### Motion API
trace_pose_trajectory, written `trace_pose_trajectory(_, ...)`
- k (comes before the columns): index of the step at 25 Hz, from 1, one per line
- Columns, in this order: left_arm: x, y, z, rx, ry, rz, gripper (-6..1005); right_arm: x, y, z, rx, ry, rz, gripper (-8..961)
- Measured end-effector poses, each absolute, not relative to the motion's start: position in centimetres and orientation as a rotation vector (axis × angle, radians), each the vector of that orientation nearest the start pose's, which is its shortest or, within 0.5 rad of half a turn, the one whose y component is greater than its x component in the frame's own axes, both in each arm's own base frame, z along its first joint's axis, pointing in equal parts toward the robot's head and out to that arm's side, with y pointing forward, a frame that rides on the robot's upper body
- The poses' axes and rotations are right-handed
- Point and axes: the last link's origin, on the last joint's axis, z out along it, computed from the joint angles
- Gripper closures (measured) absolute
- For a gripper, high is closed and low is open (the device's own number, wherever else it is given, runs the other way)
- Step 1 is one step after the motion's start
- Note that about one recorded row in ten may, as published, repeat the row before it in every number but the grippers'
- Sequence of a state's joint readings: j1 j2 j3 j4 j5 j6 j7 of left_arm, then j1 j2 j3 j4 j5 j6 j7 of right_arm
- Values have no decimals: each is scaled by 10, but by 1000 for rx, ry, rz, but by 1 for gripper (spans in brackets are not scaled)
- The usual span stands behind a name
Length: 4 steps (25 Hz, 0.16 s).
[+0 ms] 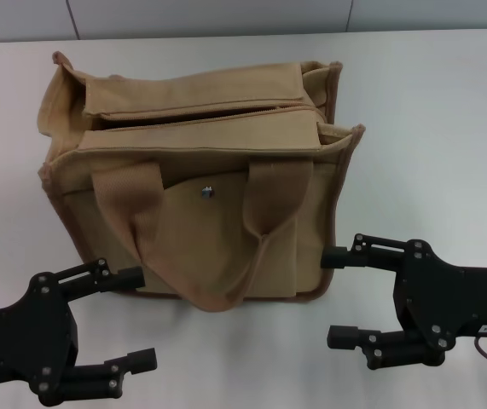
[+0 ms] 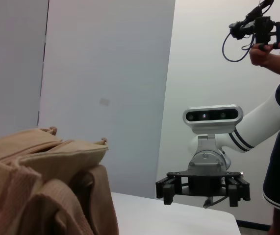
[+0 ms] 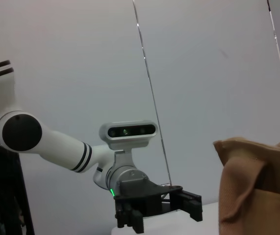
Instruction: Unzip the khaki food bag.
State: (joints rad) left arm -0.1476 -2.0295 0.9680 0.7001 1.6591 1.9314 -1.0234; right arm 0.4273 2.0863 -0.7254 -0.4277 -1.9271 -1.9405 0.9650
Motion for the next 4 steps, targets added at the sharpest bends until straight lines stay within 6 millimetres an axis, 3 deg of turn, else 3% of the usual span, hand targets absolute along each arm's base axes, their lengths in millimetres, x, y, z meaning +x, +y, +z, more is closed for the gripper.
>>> trace_pose_trajectory(4, -294, 198, 19, -2786, -274, -1066, 175, 257, 239, -23, -2873, 275, 1218, 135)
